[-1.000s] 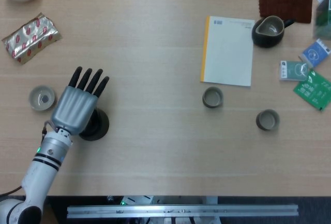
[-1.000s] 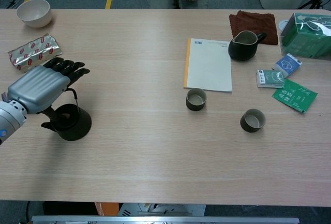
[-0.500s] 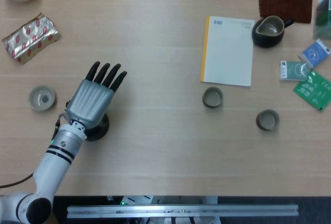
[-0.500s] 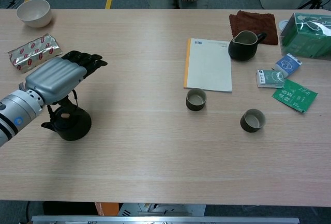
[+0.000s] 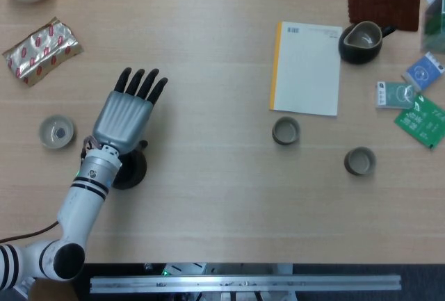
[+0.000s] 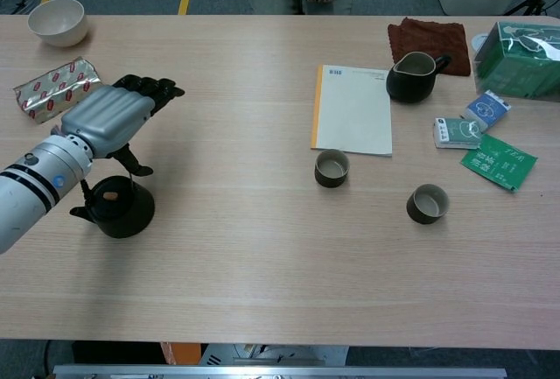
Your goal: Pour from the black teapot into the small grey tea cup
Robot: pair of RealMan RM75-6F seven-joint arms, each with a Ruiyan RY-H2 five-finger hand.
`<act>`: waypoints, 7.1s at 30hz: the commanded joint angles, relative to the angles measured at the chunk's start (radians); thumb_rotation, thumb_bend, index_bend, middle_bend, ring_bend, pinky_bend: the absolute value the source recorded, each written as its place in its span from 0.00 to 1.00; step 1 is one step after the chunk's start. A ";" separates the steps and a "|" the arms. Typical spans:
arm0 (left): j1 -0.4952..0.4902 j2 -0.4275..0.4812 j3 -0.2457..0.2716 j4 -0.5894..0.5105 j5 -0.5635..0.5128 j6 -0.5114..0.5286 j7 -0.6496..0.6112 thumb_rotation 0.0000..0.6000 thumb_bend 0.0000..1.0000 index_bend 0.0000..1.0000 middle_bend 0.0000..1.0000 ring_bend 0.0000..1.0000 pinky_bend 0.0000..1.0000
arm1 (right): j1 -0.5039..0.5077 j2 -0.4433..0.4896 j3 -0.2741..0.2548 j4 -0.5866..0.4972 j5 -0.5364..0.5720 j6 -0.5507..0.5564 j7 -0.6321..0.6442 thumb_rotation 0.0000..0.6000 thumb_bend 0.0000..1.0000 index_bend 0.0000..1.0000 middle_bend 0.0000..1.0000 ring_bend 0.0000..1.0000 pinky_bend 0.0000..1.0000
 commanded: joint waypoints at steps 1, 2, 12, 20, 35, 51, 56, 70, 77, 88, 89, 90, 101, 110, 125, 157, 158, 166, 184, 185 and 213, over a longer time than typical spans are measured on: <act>-0.010 -0.007 -0.007 0.025 -0.039 0.005 0.012 1.00 0.09 0.00 0.00 0.00 0.00 | 0.000 0.000 0.001 0.002 0.001 0.000 0.001 1.00 0.15 0.27 0.25 0.14 0.27; -0.011 -0.008 -0.007 0.032 -0.049 0.007 0.018 1.00 0.09 0.00 0.00 0.00 0.00 | 0.000 0.000 0.001 0.002 0.001 0.000 0.002 1.00 0.15 0.27 0.25 0.14 0.27; -0.016 0.010 0.000 0.084 -0.131 0.045 0.071 1.00 0.09 0.00 0.00 0.00 0.00 | 0.001 -0.002 0.002 0.000 -0.005 0.000 0.000 1.00 0.15 0.27 0.25 0.14 0.27; 0.000 0.064 0.021 0.102 -0.181 0.056 0.078 1.00 0.09 0.00 0.00 0.00 0.00 | 0.004 0.000 0.003 -0.009 -0.009 0.000 -0.008 1.00 0.15 0.27 0.25 0.14 0.27; 0.057 0.205 0.098 -0.005 -0.239 0.072 0.072 1.00 0.09 0.00 0.00 0.00 0.00 | 0.008 0.002 0.003 -0.023 -0.018 0.004 -0.019 1.00 0.15 0.27 0.25 0.14 0.27; 0.095 0.272 0.176 -0.147 -0.211 0.118 0.086 1.00 0.09 0.00 0.00 0.00 0.00 | 0.008 0.000 0.004 -0.017 -0.018 0.006 -0.013 1.00 0.15 0.27 0.25 0.14 0.27; 0.103 0.296 0.201 -0.203 -0.208 0.133 0.103 1.00 0.09 0.00 0.00 0.00 0.00 | 0.008 -0.002 0.003 -0.013 -0.018 0.005 -0.009 1.00 0.15 0.27 0.25 0.14 0.27; 0.112 0.307 0.251 -0.275 -0.171 0.145 0.134 1.00 0.09 0.00 0.00 0.00 0.00 | 0.009 -0.005 0.003 -0.006 -0.017 0.004 -0.001 1.00 0.15 0.27 0.25 0.14 0.27; 0.110 0.313 0.249 -0.286 -0.180 0.162 0.147 1.00 0.09 0.00 0.00 0.00 0.00 | 0.009 -0.004 0.003 -0.006 -0.017 0.006 0.000 1.00 0.15 0.27 0.25 0.14 0.27; 0.120 0.302 0.270 -0.320 -0.127 0.165 0.134 1.00 0.09 0.00 0.00 0.00 0.00 | 0.010 -0.005 0.003 -0.006 -0.021 0.008 0.003 1.00 0.15 0.27 0.25 0.14 0.27; 0.119 0.299 0.271 -0.321 -0.127 0.162 0.137 1.00 0.09 0.00 0.00 0.00 0.00 | 0.009 -0.005 0.003 -0.005 -0.021 0.009 0.005 1.00 0.15 0.27 0.25 0.14 0.27; 0.117 0.295 0.271 -0.321 -0.128 0.159 0.139 1.00 0.09 0.00 0.00 0.00 0.00 | 0.008 -0.006 0.003 -0.004 -0.020 0.010 0.006 1.00 0.15 0.27 0.25 0.14 0.27; 0.081 0.253 0.234 -0.320 -0.158 0.135 0.161 1.00 0.09 0.00 0.00 0.00 0.00 | 0.004 -0.007 0.003 0.005 -0.014 0.011 0.016 1.00 0.15 0.27 0.25 0.14 0.27; 0.031 0.221 0.173 -0.307 -0.230 0.118 0.166 1.00 0.09 0.00 0.00 0.00 0.00 | 0.003 -0.012 0.005 0.018 -0.007 0.008 0.027 1.00 0.15 0.27 0.25 0.14 0.27; -0.047 0.177 0.106 -0.264 -0.325 0.118 0.177 1.00 0.09 0.00 0.00 0.00 0.00 | 0.003 -0.015 0.008 0.024 -0.001 0.002 0.032 1.00 0.15 0.27 0.25 0.14 0.27; -0.103 0.164 0.085 -0.229 -0.400 0.145 0.135 1.00 0.09 0.00 0.00 0.00 0.00 | 0.006 -0.017 0.009 0.022 -0.002 -0.006 0.029 1.00 0.15 0.27 0.25 0.14 0.27; -0.101 0.172 0.089 -0.238 -0.398 0.146 0.132 1.00 0.09 0.00 0.00 0.00 0.00 | 0.006 -0.017 0.010 0.022 -0.002 -0.005 0.028 1.00 0.15 0.27 0.25 0.14 0.27; -0.046 0.219 0.141 -0.281 -0.232 0.176 0.029 1.00 0.09 0.00 0.00 0.00 0.00 | 0.008 -0.020 0.007 0.022 -0.007 -0.006 0.028 1.00 0.15 0.27 0.25 0.14 0.27; 0.049 0.180 0.194 -0.198 0.102 0.165 -0.180 1.00 0.09 0.31 0.30 0.17 0.00 | 0.011 -0.026 0.003 0.033 -0.010 -0.008 0.034 1.00 0.15 0.27 0.25 0.14 0.27; 0.051 0.178 0.195 -0.197 0.104 0.161 -0.180 1.00 0.09 0.32 0.31 0.18 0.00 | 0.010 -0.027 0.003 0.034 -0.010 -0.008 0.035 1.00 0.15 0.27 0.25 0.14 0.27; 0.097 0.092 0.168 -0.062 0.184 0.114 -0.216 1.00 0.09 0.38 0.38 0.23 0.00 | -0.001 -0.025 0.000 0.039 -0.001 -0.005 0.039 1.00 0.15 0.27 0.25 0.14 0.27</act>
